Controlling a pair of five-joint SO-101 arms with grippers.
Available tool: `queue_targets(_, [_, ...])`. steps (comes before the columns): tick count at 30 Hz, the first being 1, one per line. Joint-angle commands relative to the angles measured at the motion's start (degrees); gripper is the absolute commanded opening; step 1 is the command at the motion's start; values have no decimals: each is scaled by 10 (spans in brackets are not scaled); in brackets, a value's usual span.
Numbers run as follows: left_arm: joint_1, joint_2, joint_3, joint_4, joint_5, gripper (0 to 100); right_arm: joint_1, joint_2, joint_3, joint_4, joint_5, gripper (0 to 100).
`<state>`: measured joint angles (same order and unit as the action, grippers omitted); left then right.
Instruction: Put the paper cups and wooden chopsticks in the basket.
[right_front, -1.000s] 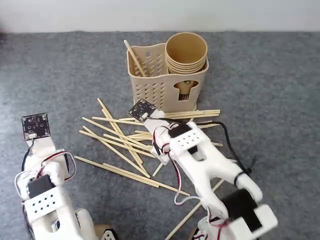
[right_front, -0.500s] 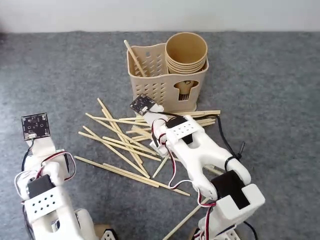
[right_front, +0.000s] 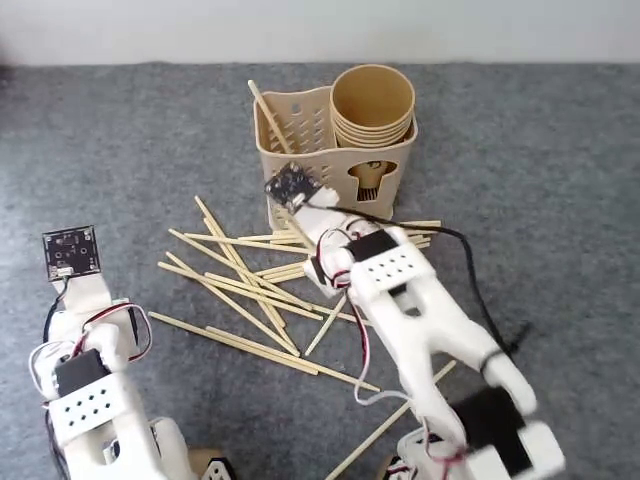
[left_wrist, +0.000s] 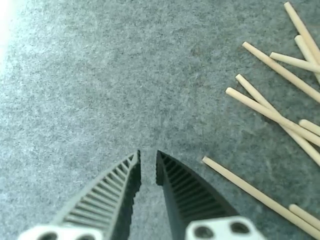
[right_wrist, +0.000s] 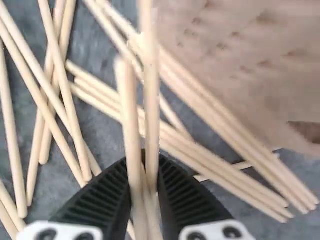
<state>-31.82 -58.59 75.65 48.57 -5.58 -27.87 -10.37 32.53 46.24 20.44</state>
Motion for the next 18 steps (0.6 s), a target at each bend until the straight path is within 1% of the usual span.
queue_targets(1, [4, -14, -5, -17, 1, 59, 2, -87, -4, 0, -1, 8])
queue_targets(5, [4, -14, -5, -17, 1, 59, -21, -146, -5, 0, -53, 8])
queue_targets(8, [4, -14, -5, -17, 1, 59, -50, -186, -5, -4, -73, 8])
queue_targets(12, [4, -14, -5, -16, 1, 59, -82, -233, -6, -12, -75, 8])
queue_targets(18, [4, -14, -5, -16, 1, 59, -87, -269, -6, -66, -75, 8])
